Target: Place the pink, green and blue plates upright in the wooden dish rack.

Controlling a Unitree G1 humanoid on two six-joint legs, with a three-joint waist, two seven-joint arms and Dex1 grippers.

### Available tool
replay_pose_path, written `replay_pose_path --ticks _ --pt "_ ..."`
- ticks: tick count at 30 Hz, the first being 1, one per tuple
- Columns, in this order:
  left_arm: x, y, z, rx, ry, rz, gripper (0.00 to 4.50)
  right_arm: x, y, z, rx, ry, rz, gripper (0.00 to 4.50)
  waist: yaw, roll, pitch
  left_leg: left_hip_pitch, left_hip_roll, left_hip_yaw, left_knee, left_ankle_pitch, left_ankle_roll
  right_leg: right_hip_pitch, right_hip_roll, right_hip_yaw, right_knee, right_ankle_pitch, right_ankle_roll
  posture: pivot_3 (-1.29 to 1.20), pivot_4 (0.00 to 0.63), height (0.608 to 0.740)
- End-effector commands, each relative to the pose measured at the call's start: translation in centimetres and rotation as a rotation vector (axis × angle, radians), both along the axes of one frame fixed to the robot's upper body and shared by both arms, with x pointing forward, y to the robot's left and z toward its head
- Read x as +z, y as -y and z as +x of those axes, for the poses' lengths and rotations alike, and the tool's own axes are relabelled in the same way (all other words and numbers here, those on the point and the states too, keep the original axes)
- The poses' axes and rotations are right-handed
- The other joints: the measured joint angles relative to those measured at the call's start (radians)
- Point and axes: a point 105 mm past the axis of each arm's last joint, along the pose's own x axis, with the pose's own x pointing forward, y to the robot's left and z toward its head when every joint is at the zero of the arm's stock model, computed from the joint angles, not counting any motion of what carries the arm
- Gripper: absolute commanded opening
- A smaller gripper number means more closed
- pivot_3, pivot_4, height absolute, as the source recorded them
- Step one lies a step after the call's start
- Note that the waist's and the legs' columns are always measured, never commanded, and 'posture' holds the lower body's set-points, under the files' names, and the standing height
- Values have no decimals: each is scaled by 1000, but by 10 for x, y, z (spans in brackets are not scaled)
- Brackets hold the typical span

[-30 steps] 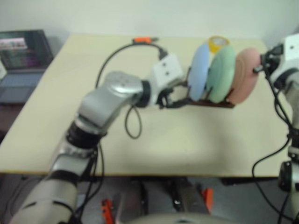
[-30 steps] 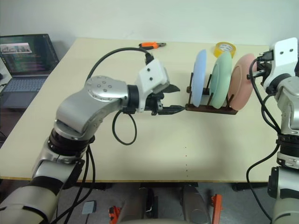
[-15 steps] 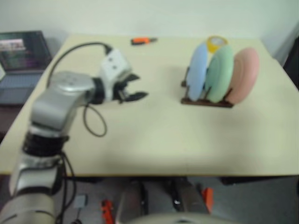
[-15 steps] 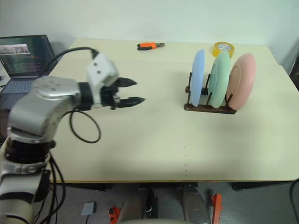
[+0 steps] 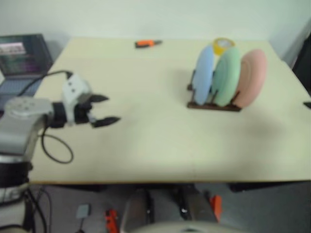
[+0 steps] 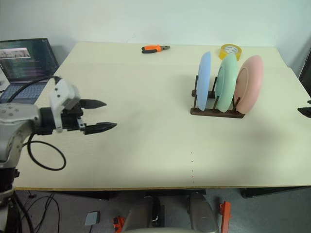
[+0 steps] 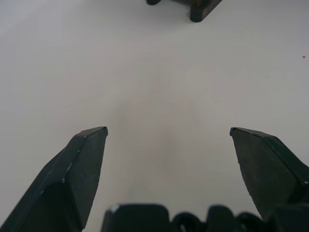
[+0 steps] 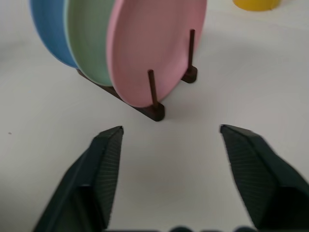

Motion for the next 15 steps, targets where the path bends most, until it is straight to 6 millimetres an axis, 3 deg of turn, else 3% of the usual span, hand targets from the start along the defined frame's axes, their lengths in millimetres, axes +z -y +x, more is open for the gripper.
replay_pose_path --ticks 1,6,12,15 --pt "27 -17 -10 17 68 -12 4500 17 -8 -3 65 48 23 4453 0 0 0 0 0 0 0 0 0 0 0 0 0 0 0 0 150 740" --pt "19 -60 -15 148 -7 -11 4500 16 -20 -3 114 7 74 4453 -1 3 0 1 1 0 -1 0 0 0 -2 0 0 -1 -1 0 150 740" --pt "9 -67 -23 164 -12 48 4500 2 -21 -4 108 -50 135 4453 7 2 0 1 0 1 -2 0 0 -2 -8 -1 -1 -1 -1 0 150 740" --pt "13 -68 -25 165 -6 51 4500 -3 -20 -2 94 -28 123 4453 10 2 0 0 0 1 -2 0 -1 -2 -9 -1 -1 -1 -2 0 150 740"
